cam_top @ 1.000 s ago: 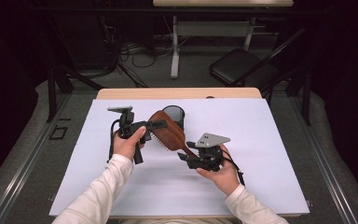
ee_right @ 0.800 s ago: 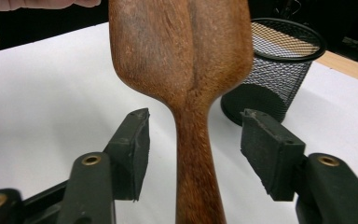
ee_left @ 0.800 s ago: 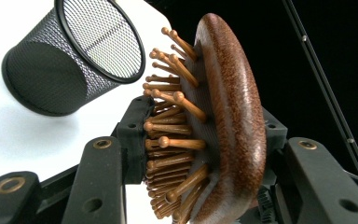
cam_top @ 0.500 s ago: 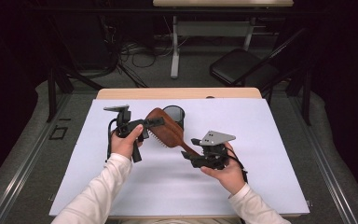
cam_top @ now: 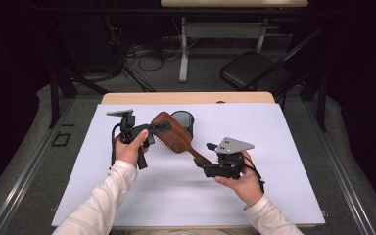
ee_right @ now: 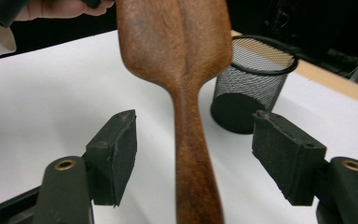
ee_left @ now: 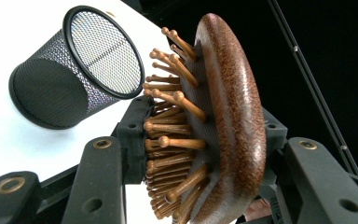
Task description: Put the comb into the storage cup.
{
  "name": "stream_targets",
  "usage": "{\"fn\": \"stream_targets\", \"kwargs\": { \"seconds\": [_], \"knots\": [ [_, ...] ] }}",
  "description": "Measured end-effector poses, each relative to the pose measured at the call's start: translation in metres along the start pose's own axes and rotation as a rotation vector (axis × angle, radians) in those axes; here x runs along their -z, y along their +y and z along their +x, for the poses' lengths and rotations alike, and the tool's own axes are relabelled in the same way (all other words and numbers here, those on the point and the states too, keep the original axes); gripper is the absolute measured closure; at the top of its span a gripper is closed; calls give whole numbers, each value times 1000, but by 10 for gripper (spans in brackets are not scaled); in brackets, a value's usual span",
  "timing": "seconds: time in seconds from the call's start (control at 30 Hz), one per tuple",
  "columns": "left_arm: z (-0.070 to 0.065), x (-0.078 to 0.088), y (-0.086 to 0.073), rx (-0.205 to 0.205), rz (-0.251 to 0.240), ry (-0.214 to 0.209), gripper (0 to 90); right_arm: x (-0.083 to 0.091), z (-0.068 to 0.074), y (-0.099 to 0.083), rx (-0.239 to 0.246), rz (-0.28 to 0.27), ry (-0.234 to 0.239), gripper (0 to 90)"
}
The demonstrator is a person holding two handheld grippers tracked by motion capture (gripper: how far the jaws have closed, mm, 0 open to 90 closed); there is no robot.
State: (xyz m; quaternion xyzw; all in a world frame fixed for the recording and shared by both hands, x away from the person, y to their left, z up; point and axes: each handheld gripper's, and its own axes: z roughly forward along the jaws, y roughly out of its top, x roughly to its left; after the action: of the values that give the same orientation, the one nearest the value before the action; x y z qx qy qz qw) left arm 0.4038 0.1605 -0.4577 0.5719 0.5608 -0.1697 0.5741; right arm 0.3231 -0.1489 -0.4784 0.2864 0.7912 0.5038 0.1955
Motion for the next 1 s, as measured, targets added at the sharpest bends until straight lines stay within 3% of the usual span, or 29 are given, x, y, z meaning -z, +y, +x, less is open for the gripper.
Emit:
{"fn": "stream_targets", "kwargs": {
  "seconds": [0.13,0.33,1.0],
  "knots": [
    [-2,1,2,-19,-7,1,512,5,-3,0,-18,-15,-13,301],
    [-8,1,4,-43,-9,2,512,9,-5,-3,-48,9,-11,282],
    [-28,-13,7,-179,-40,-4,512,28,-15,-10,-115,28,-59,187]
  ]
}}
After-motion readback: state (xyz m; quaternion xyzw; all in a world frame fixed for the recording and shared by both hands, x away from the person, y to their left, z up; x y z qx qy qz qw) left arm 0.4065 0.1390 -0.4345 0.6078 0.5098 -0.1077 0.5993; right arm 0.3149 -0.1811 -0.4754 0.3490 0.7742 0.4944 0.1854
